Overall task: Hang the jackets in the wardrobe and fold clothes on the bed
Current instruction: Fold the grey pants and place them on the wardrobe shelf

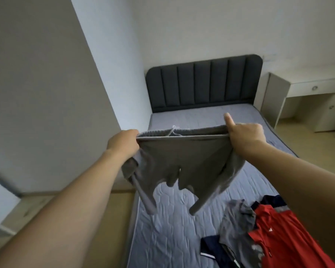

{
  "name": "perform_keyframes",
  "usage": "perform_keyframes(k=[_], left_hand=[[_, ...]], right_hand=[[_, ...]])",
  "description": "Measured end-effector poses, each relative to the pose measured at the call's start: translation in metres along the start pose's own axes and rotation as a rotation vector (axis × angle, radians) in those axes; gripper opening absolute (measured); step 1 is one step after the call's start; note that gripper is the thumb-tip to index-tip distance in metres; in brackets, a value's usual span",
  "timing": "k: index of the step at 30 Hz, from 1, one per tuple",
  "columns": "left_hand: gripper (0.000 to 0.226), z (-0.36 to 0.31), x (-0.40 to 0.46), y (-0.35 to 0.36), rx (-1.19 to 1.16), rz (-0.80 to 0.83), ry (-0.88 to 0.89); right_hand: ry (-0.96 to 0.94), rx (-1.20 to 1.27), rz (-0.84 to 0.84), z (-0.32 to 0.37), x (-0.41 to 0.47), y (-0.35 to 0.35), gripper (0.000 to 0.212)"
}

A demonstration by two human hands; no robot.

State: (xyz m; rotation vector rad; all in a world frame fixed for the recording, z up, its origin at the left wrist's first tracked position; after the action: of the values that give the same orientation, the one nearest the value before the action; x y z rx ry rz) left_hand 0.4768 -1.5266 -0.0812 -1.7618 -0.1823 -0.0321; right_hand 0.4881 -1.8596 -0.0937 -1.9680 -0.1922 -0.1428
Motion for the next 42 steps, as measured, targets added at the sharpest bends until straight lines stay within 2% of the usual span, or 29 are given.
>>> perform_keyframes(k=[2,3,5,8,9,11,13,15,18,19,22,25,28,29,31,33,34,37,42], left_hand=[[0.021,0.024,-0.003,-0.006,-0.003,0.113,-0.048],[0.019,0.034,-0.005,-0.008,0.017,0.232,-0.057],[0.023,0.049,-0.011,-0.007,0.142,0.535,-0.073],[0.040,0.070,-0.024,0.010,0.305,0.899,-0.179],[0.043,0.076,-0.027,0.021,0.347,0.970,-0.191],[0.046,0.087,-0.031,0.050,0.421,1.053,-0.196],[0.046,0.093,-0.032,0.082,0.459,1.071,-0.180],[0.046,0.097,-0.028,0.115,0.464,1.054,-0.172],[0.035,0.109,-0.013,0.188,0.387,1.032,-0.266],[0.032,0.115,-0.006,0.221,0.367,0.995,-0.272],[0.029,0.129,0.021,0.336,0.347,0.791,-0.195],[0.034,0.142,0.059,0.461,0.432,0.592,-0.092],[0.041,0.166,0.080,0.587,0.399,0.262,-0.028],[0.047,0.177,0.076,0.628,0.329,0.181,-0.038],[0.058,0.204,0.057,0.710,0.176,0.181,-0.150],[0.064,0.232,0.033,0.783,0.075,0.266,-0.320],[0.067,0.244,0.027,0.811,0.045,0.237,-0.368],[0.071,0.262,0.035,0.855,0.026,-0.008,-0.365],[0.073,0.261,0.029,0.852,-0.023,-0.078,-0.336]], right_hand=[[-0.016,-0.068,0.094,0.024,0.004,-0.017,0.040],[-0.024,-0.115,0.187,0.035,0.004,-0.023,0.032],[-0.095,-0.207,0.387,0.057,0.000,-0.028,0.033],[-0.353,-0.233,0.730,0.083,-0.009,-0.030,0.041],[-0.431,-0.267,0.861,0.090,-0.010,-0.028,0.038],[-0.464,-0.328,1.107,0.102,-0.008,-0.017,0.028],[-0.455,-0.335,1.183,0.112,-0.002,0.005,0.023],[-0.472,-0.287,1.152,0.125,0.005,0.038,0.021],[-0.475,-0.143,1.000,0.161,0.019,0.119,0.011],[-0.448,-0.098,0.939,0.177,0.022,0.156,0.014],[-0.299,0.097,0.752,0.227,0.031,0.280,0.028],[-0.182,0.178,0.570,0.279,0.047,0.408,0.034],[-0.033,0.200,0.324,0.333,0.062,0.517,0.048],[-0.038,0.185,0.226,0.353,0.060,0.550,0.054],[-0.137,0.211,0.128,0.397,0.043,0.616,0.060],[-0.233,0.265,0.150,0.436,0.010,0.679,0.060],[-0.234,0.295,0.163,0.450,-0.003,0.707,0.060],[-0.144,0.482,0.093,0.465,-0.001,0.763,0.061],[-0.136,0.461,0.094,0.461,0.006,0.768,0.060]])
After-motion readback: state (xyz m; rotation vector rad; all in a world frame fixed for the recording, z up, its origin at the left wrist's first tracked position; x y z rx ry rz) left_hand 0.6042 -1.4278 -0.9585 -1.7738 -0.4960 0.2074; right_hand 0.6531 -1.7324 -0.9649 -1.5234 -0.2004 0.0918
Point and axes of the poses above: each hand's wrist, its own x-axis towards the middle knuckle, its own y-axis out of the palm, z = x × y, the point moved 1 cm from there along x, towards the middle knuckle, and after that the axes turned 7 degrees about -x, right-handed, at the moved point
